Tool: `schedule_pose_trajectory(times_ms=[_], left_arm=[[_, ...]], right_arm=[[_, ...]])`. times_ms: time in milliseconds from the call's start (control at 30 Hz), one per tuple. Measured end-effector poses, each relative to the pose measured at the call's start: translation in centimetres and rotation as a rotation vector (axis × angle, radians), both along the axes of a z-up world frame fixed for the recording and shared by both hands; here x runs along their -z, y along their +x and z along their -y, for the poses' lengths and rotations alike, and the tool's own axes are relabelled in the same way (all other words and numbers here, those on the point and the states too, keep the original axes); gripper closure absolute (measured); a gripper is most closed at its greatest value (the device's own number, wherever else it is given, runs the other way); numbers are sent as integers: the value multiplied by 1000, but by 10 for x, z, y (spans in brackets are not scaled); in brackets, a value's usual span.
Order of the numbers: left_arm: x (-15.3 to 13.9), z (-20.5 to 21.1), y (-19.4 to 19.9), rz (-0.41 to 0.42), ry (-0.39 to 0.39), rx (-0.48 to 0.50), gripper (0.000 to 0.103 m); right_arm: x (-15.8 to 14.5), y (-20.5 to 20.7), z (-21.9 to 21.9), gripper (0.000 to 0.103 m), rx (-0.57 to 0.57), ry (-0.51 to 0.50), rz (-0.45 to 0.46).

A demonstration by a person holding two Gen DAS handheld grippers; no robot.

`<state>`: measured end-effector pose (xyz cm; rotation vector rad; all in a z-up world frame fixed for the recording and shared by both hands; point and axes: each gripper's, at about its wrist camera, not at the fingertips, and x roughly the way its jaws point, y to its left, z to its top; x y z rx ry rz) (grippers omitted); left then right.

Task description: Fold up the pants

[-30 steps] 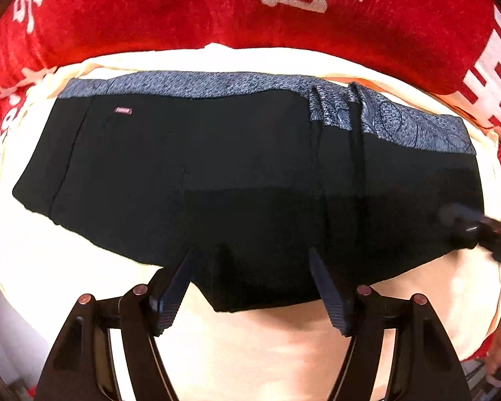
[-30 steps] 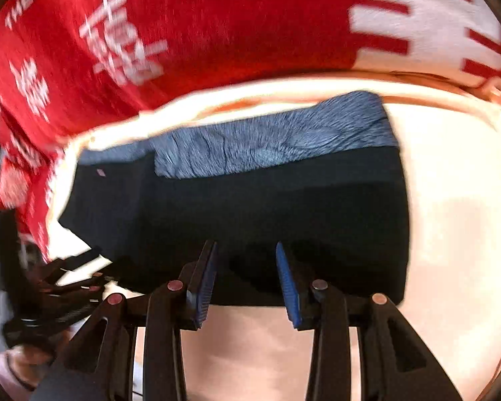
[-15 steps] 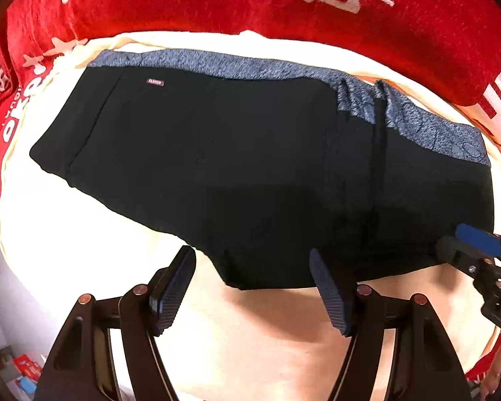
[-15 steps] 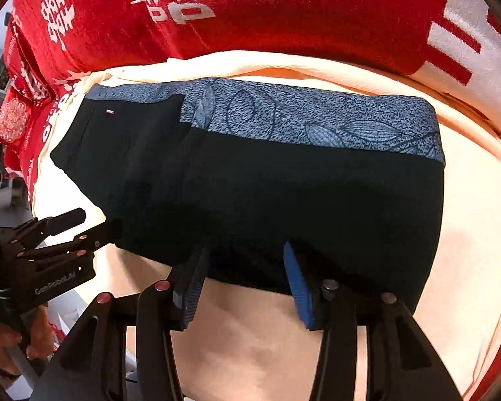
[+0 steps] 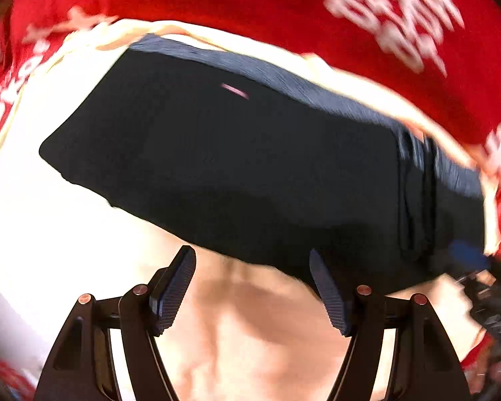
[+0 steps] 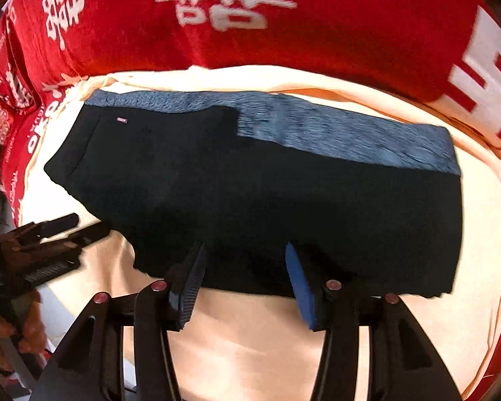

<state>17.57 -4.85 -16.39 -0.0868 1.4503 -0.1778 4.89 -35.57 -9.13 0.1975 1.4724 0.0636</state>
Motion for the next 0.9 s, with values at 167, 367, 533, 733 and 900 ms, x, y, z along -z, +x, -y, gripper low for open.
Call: schedule_pose_trajectory(times_ms=[167,367,533,733,900], left_arm=[[17,-79,16,34,-194,-195,31],[44,-131,9,40,-463,-375,31],[46,-137,14,57,-541,-405,31],[47,-149,33,62,-578,-446,31],[49,-131,48,94,-475,-375,31]], right_arm=[[31,4,-14,38,-3,-7,-41],[33,2,-20,31,-58,-17,-42],[37,1,-39,20,-136,-77,-48],[36,0,-36,20,-119,-62,-51],[36,0,-34,20,-120,-53,-49]])
